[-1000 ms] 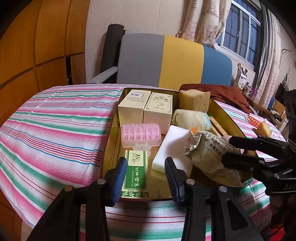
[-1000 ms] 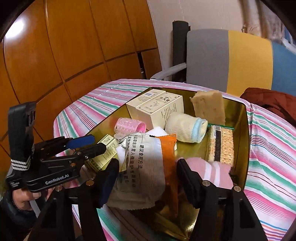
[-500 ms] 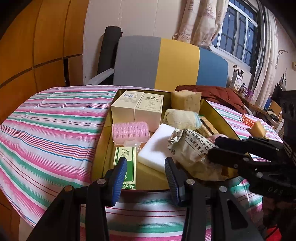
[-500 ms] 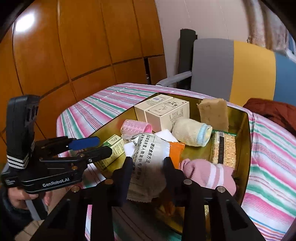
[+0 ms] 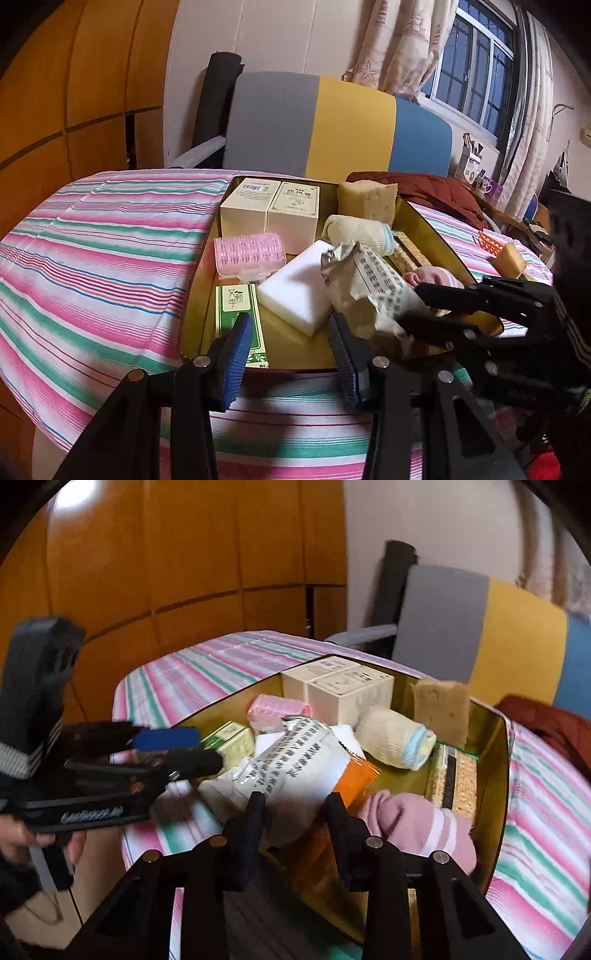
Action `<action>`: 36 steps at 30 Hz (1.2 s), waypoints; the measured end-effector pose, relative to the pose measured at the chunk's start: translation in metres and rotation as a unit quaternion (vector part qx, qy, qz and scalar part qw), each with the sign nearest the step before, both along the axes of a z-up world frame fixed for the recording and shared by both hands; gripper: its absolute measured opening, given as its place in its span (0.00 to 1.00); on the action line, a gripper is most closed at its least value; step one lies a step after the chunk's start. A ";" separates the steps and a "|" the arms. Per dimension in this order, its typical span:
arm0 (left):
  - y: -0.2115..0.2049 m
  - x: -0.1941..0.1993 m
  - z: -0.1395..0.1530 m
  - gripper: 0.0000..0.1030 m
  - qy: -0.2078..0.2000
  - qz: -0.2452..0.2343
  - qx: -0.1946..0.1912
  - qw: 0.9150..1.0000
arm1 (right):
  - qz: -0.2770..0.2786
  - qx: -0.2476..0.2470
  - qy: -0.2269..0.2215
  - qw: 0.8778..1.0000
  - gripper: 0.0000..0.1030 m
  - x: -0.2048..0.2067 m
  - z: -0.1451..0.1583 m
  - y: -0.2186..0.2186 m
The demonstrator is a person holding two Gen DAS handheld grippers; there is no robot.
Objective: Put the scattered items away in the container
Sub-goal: 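Lower the box and packet into the tray and open both tools, then withdraw both tools from the tray toward the remaining items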
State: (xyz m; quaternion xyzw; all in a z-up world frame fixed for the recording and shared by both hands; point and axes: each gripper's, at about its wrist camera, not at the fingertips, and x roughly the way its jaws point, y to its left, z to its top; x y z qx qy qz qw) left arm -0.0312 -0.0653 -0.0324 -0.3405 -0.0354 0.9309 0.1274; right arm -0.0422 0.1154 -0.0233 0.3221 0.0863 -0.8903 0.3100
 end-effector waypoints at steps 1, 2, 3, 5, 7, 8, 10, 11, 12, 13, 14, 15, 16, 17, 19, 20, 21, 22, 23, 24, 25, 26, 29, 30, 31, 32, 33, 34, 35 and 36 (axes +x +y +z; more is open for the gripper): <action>0.000 0.000 0.000 0.42 0.000 -0.001 -0.002 1.000 | -0.007 0.000 0.002 1.000 0.34 -0.002 -0.001 0.000; 0.000 0.000 0.000 0.42 0.000 -0.002 -0.004 1.000 | -0.016 0.003 0.006 1.000 0.34 -0.004 -0.001 0.000; 0.001 0.000 0.000 0.42 0.000 -0.002 -0.005 1.000 | -0.020 0.005 0.007 1.000 0.34 -0.004 -0.001 -0.001; 0.001 0.001 0.000 0.42 0.000 -0.001 -0.004 1.000 | -0.028 0.016 0.017 0.999 0.34 -0.002 -0.001 -0.004; 0.000 0.001 0.000 0.42 0.000 -0.001 -0.002 1.000 | -0.031 0.025 0.024 0.999 0.34 -0.001 -0.001 -0.004; 0.001 0.001 0.000 0.42 0.001 -0.001 -0.002 1.000 | -0.033 0.027 0.024 0.999 0.34 -0.001 -0.001 -0.005; 0.002 0.003 0.000 0.43 0.000 -0.003 -0.001 1.000 | -0.031 0.026 0.015 0.999 0.34 -0.001 -0.001 -0.005; 0.002 0.003 0.000 0.43 0.001 -0.004 -0.001 1.000 | -0.023 0.021 0.008 0.999 0.35 0.000 -0.001 -0.004; 0.003 0.003 0.001 0.43 0.001 -0.003 -0.001 1.000 | -0.017 0.014 0.001 1.000 0.36 0.001 -0.001 -0.004; 0.003 0.004 0.001 0.43 0.000 -0.003 -0.001 1.000 | -0.010 0.006 -0.005 1.000 0.36 0.002 0.000 -0.004; 0.003 0.005 0.002 0.43 0.000 -0.003 0.001 1.000 | -0.006 0.003 -0.007 1.000 0.36 0.003 0.001 -0.005; 0.002 0.006 0.002 0.43 0.000 -0.002 0.003 1.000 | -0.003 0.000 -0.008 1.000 0.36 0.005 0.001 -0.006; 0.001 0.007 0.002 0.43 0.001 -0.001 0.004 1.000 | -0.002 -0.003 -0.011 1.000 0.36 0.005 0.001 -0.006; 0.001 0.008 0.003 0.43 0.002 -0.001 0.004 1.000 | -0.003 -0.009 -0.013 1.000 0.36 0.005 0.002 -0.005; -0.001 0.010 0.004 0.43 0.004 0.001 0.004 1.000 | -0.005 -0.028 -0.017 0.999 0.36 0.005 0.007 -0.002; -0.003 0.010 0.004 0.43 0.003 0.002 0.005 1.000 | -0.005 -0.034 -0.019 0.999 0.36 0.005 0.009 0.000; -0.005 0.010 0.004 0.43 0.004 0.004 0.005 1.000 | -0.006 -0.044 -0.019 0.999 0.36 0.005 0.012 0.001; -0.006 0.010 0.004 0.43 0.004 0.006 0.006 1.000 | -0.007 -0.052 -0.015 0.999 0.36 0.005 0.015 0.002; -0.007 0.010 0.004 0.43 0.004 0.008 0.007 1.000 | -0.003 -0.063 -0.015 0.998 0.36 0.005 0.019 0.002; -0.009 0.010 0.004 0.43 0.004 0.010 0.010 1.000 | 0.006 -0.077 -0.019 0.997 0.36 0.004 0.022 0.000; -0.010 0.010 0.004 0.43 0.003 0.011 0.012 1.000 | 0.014 -0.085 -0.022 0.996 0.36 0.003 0.024 -0.003; -0.011 0.010 0.005 0.43 0.003 0.011 0.013 1.000 | 0.020 -0.088 -0.023 0.996 0.36 0.001 0.025 -0.007; -0.013 0.011 0.004 0.43 0.003 0.011 0.015 1.000 | 0.026 -0.052 -0.007 0.998 0.36 -0.003 0.020 -0.026; -0.013 0.011 0.005 0.43 0.003 0.010 0.016 1.000 | 0.018 -0.021 0.006 1.000 0.36 -0.003 0.015 -0.033; -0.014 0.012 0.005 0.43 0.003 0.010 0.017 1.000 | 0.010 0.009 0.017 1.000 0.36 -0.003 0.010 -0.037; -0.014 0.012 0.005 0.43 0.003 0.009 0.017 1.000 | 0.006 0.020 0.022 1.000 0.36 -0.004 0.006 -0.037; -0.015 0.012 0.005 0.43 0.003 0.009 0.018 1.000 | 0.006 0.017 0.020 1.000 0.36 -0.004 0.003 -0.033; -0.015 0.012 0.005 0.43 0.004 0.009 0.019 1.000 | 0.002 0.011 0.014 1.000 0.36 -0.003 0.003 -0.028; -0.015 0.012 0.005 0.43 0.004 0.008 0.019 1.000 | -0.001 0.004 0.008 1.000 0.36 -0.003 0.003 -0.024; -0.014 0.012 0.005 0.43 0.004 0.008 0.019 1.000 | -0.001 0.005 0.008 1.000 0.36 -0.002 0.003 -0.022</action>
